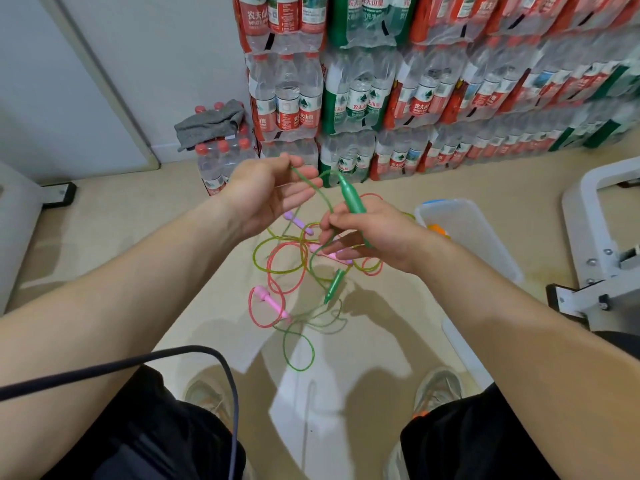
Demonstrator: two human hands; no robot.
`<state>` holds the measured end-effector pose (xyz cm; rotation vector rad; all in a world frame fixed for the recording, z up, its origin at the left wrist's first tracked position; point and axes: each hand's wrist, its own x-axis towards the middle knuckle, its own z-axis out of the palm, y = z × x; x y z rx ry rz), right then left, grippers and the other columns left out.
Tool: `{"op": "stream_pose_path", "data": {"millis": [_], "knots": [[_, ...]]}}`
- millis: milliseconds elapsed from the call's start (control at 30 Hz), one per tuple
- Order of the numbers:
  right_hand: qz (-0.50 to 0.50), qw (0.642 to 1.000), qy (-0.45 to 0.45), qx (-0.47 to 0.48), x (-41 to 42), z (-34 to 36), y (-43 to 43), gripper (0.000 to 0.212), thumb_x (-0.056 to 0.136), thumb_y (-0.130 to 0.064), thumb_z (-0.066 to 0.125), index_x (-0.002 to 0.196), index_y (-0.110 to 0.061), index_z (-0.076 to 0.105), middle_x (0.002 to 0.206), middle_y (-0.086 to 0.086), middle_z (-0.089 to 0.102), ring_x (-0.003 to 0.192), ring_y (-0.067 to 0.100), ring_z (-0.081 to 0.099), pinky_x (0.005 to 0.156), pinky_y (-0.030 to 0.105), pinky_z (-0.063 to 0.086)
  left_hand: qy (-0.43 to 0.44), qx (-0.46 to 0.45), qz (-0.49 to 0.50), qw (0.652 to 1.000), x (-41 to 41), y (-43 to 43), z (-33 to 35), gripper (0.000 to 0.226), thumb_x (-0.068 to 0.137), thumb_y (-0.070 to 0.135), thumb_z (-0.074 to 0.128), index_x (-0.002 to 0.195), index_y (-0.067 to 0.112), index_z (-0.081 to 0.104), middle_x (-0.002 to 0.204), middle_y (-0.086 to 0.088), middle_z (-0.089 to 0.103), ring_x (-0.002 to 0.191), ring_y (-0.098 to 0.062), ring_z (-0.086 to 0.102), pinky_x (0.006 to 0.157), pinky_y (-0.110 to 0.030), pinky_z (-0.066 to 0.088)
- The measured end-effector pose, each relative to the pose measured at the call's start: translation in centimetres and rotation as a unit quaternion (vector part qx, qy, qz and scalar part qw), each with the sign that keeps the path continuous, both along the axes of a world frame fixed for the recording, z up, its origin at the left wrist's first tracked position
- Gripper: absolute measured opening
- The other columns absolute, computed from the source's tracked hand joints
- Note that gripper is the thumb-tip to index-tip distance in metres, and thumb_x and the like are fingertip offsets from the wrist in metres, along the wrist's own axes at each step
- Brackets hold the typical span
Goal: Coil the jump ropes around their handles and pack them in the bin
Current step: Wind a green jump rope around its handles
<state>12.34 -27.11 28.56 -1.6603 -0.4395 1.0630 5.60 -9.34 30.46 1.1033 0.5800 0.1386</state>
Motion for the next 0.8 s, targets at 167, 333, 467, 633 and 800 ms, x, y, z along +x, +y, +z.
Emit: {"op": "stream_pose_path", "data": {"millis": [167,333,467,633,800], "knots": [[-0.1,0.991,0.021,0.088,0.5,0.7,0.4,0.014,0.104,-0.016,0.051,0.099,-0.012,0.064,0.08,0.004,0.072,0.073,0.024,0.074,0.062,0.026,0.059,0.069,0.098,-0.132,0.984,-0.7,-1.1,-0.8,0.04,0.104,0.047,0.041,0.099,0.015,0.064,0.096,-0.002,0.075,0.085,-0.025,0.072,0.083,-0.037,0.055],[-0.177,0.972,0.048,0.149,0.9,1.6,0.9,0.018,0.105,-0.014,0.049,0.097,-0.011,0.065,0.079,0.004,0.071,0.064,0.021,0.072,0.061,0.028,0.059,0.052,0.221,-0.242,0.943,-1.8,-3.1,-1.7,0.038,0.103,0.048,0.045,0.108,0.016,0.066,0.092,-0.011,0.072,0.093,-0.037,0.072,0.09,-0.043,0.052],[-0.264,0.944,0.065,0.185,2.2,1.8,0.4,0.014,0.105,-0.015,0.051,0.101,-0.008,0.063,0.082,0.006,0.071,0.069,0.022,0.073,0.066,0.029,0.061,0.115,0.305,-0.331,0.886,-2.5,-2.3,-2.9,0.026,0.106,0.026,0.048,0.089,0.013,0.063,0.082,-0.008,0.075,0.084,-0.023,0.07,0.083,-0.041,0.051],[-0.221,0.971,0.078,0.047,3.1,0.2,-0.5,0.027,0.103,-0.029,0.052,0.113,-0.007,0.065,0.105,0.009,0.076,0.098,0.028,0.074,0.079,0.035,0.061,0.072,0.145,-0.23,0.96,-2.1,-1.9,-1.7,0.031,0.109,0.021,0.037,0.095,0.008,0.061,0.086,-0.013,0.075,0.081,-0.025,0.072,0.074,-0.035,0.06],[0.024,0.998,0.041,-0.051,0.5,-0.4,-0.2,0.024,0.101,-0.029,0.052,0.106,-0.016,0.072,0.104,0.002,0.077,0.093,0.019,0.068,0.073,0.028,0.048,0.014,0.018,-0.102,0.995,-0.8,-1.0,-0.2,0.029,0.109,0.025,0.035,0.098,0.012,0.058,0.082,-0.004,0.075,0.079,-0.019,0.076,0.069,-0.028,0.061]]}}
